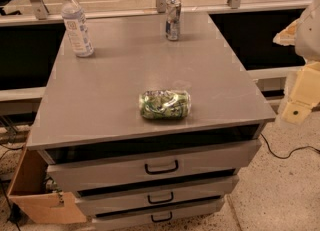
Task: Move blue plastic bottle near green can
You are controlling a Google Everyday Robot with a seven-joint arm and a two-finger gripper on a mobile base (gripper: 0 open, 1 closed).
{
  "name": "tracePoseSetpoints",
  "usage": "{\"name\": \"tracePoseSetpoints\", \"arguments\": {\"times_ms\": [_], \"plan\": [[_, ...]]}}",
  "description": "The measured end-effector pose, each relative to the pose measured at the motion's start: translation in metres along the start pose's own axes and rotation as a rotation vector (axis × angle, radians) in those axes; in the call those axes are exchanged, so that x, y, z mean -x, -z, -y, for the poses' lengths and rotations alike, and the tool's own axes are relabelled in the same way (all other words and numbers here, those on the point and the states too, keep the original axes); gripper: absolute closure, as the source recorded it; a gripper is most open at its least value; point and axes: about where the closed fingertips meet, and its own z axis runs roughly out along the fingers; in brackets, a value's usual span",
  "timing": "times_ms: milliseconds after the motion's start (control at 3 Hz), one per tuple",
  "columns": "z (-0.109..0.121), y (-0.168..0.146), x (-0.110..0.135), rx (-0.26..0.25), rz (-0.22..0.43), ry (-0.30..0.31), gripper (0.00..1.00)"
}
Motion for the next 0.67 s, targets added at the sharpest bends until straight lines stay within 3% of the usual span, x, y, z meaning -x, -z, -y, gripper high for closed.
{"name": "tracePoseSetpoints", "arguments": {"times_ms": [333,667], "plan": [[0.000,0.000,0.000,0.000,0.000,0.000,0.00],[0.016,-0.015,0.023,-0.003,0.063,0.021,0.00]]}}
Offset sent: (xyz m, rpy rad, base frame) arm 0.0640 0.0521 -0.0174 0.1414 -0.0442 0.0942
